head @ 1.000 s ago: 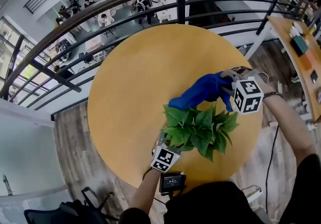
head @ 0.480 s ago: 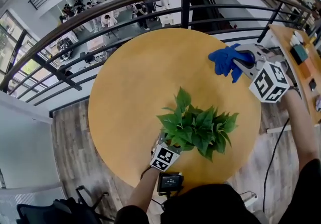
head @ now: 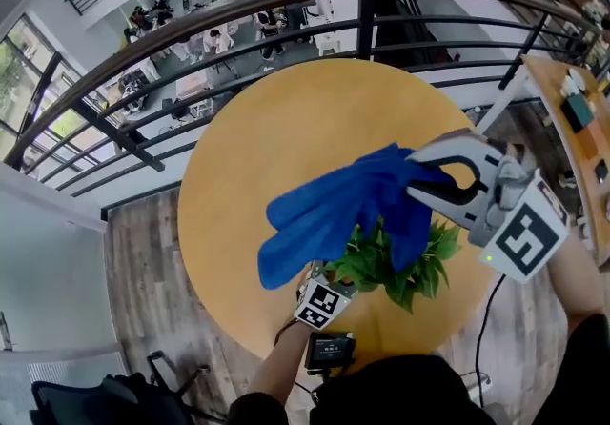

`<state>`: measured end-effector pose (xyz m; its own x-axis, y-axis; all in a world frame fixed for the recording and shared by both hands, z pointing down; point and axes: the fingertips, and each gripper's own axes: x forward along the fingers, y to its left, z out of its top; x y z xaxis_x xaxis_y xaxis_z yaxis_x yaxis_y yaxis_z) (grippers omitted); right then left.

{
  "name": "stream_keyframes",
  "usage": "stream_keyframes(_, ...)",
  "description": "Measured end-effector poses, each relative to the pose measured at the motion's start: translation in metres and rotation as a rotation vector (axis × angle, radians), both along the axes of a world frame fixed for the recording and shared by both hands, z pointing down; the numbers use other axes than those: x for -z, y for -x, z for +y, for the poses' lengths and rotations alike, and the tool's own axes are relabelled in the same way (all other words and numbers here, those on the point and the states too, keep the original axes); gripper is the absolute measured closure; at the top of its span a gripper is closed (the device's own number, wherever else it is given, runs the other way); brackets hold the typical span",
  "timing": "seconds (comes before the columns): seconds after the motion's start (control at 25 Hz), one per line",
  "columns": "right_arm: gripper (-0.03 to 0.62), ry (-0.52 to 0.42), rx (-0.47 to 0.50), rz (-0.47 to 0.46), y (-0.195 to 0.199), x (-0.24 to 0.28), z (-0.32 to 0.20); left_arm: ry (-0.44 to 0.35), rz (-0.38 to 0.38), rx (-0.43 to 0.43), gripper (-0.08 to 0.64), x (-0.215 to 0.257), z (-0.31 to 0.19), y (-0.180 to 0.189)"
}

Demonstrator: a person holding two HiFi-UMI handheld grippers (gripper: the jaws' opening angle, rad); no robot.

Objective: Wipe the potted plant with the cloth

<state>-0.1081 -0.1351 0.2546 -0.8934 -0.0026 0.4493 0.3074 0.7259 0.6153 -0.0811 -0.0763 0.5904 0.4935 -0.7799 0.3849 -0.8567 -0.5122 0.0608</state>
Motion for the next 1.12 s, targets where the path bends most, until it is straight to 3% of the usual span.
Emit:
stream_keyframes(0.16, 0.522, 0.028, -0.153, 0.249, -0.02, -0.108, -0.05, -0.001, 0.003, -0.001, 0.17, -0.003, 0.003, 0.001)
stream_keyframes(0.36, 0.522, 0.157, -0.449, 0.323, -0.064, -0.169, -0.131, -0.001, 0.0, 0.002, 0.17, -0.002, 0.004, 0.005)
stream_keyframes(0.6, 0.522, 0.012, -0.681, 0.43, -0.139, -0.183, -0.188, 0.001, -0.004, 0.002, 0.17, -0.001, 0.001, -0.002)
stream_keyframes(0.76, 0.522, -0.072, -0.686, 0.269, -0.14, -0.122, -0.187, -0.007, -0.006, -0.002, 0.17, -0.001, -0.003, 0.0)
stream_keyframes(0.88, 0.523, -0.099, -0.57, 0.058, -0.11, -0.048, -0.148, -0.004, -0.002, -0.001, 0.17, -0.001, 0.0, 0.002)
stream_keyframes(1.0, 0.523, -0.006, -0.443, -0.153, -0.078, 0.014, -0.099, -0.002, -0.002, 0.001, 0.17, -0.001, 0.002, 0.004)
stream_keyframes(1.04, 0.523, 0.032, -0.411, -0.181, -0.072, 0.021, -0.087, 0.0, -0.001, 0.0, 0.17, -0.001, 0.002, 0.003)
stream_keyframes(1.12, 0.523, 0.076, -0.379, -0.137, -0.064, 0.004, -0.075, 0.003, 0.0, 0.0, 0.17, -0.001, 0.003, 0.004)
